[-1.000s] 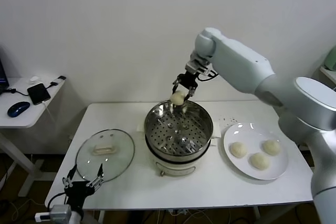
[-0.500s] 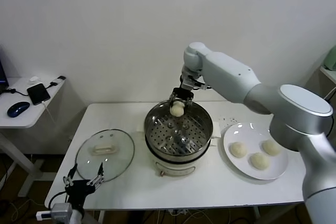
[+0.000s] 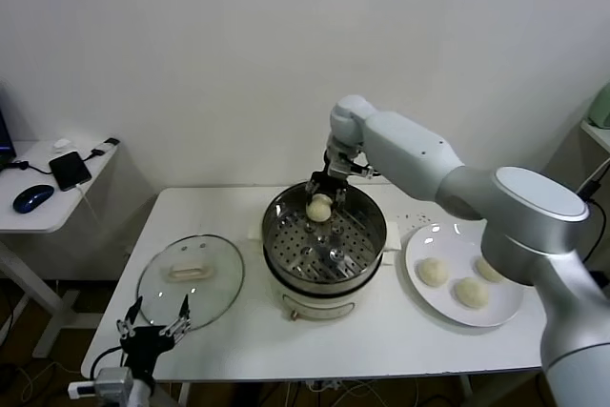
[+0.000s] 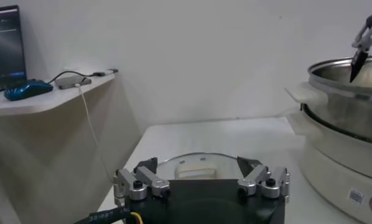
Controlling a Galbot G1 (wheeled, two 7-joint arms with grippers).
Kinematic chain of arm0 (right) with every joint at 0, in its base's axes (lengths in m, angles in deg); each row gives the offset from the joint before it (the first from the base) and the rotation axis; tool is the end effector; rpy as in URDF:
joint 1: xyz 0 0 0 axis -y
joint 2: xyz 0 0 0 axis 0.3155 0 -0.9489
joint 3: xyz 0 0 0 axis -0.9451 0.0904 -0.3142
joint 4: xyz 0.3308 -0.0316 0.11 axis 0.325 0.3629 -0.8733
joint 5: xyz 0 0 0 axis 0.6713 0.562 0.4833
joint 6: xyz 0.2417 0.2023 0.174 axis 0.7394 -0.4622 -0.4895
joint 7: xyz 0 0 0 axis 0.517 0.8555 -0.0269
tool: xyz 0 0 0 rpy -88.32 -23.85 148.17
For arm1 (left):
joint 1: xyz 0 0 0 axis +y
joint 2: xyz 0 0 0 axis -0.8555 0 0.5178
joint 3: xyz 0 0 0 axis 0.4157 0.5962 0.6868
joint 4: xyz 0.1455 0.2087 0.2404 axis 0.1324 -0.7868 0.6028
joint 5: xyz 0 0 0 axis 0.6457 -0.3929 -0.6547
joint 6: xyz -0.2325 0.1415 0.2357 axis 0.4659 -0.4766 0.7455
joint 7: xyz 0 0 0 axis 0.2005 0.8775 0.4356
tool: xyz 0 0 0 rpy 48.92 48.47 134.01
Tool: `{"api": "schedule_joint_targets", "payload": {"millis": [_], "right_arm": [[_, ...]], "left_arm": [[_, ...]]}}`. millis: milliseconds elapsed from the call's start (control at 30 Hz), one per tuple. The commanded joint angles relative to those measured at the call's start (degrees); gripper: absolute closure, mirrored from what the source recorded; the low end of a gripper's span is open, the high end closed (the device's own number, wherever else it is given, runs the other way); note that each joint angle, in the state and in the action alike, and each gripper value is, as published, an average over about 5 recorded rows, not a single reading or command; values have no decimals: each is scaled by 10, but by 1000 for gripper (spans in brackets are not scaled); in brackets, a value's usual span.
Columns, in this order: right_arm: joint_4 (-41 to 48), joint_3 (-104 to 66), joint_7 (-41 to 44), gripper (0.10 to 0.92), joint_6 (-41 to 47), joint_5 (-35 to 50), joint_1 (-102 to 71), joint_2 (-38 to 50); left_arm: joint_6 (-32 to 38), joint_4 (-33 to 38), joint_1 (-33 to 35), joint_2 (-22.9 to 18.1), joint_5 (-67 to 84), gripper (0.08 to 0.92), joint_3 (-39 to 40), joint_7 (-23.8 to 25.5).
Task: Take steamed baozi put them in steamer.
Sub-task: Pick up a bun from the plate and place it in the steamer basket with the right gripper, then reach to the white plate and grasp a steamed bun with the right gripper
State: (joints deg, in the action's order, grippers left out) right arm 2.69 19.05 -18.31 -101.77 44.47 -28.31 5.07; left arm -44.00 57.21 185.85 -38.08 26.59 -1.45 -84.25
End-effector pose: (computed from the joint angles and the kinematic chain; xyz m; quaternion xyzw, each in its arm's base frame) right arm 0.6489 0.1159 -0.1040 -0.6864 0.1505 -0.7114 0.0013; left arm 0.1410 0.0638 -0.3036 0.0599 -0.9839 -0.0425 0.1628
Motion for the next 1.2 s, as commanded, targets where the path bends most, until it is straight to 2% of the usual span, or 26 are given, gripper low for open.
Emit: {"api": "schedule_joint_targets", "payload": {"millis": [33, 167, 300, 433, 633, 767, 967, 1200], "right_arm": [[-26, 22, -2, 307, 46, 34, -3, 10], [-59, 17, 39, 219, 102, 74, 9, 28], [-130, -13, 96, 204, 204, 103, 26, 69], [-200, -24, 135, 203, 352, 170, 54, 138], [-277, -35, 119, 203, 580, 238, 73, 248], [-315, -48, 104, 203, 672, 263, 68, 313], [-375, -119, 109, 203, 743, 250, 29, 414], [-387, -145, 138, 202, 722, 204, -21, 481]], "left_arm": [[0, -1, 0, 1, 0, 177, 1, 0], [0, -3, -1, 1, 0, 177, 2, 0], [-1, -4, -3, 1, 0, 177, 4, 0], [-3, -5, -6, 2, 0, 177, 7, 2], [-7, -6, -10, 7, 2, 177, 9, 8], [-10, -6, -13, 10, 5, 177, 8, 15], [-16, -1, -15, 16, 19, 177, 2, 27], [-17, 1, -8, 18, 24, 177, -1, 27]]}}
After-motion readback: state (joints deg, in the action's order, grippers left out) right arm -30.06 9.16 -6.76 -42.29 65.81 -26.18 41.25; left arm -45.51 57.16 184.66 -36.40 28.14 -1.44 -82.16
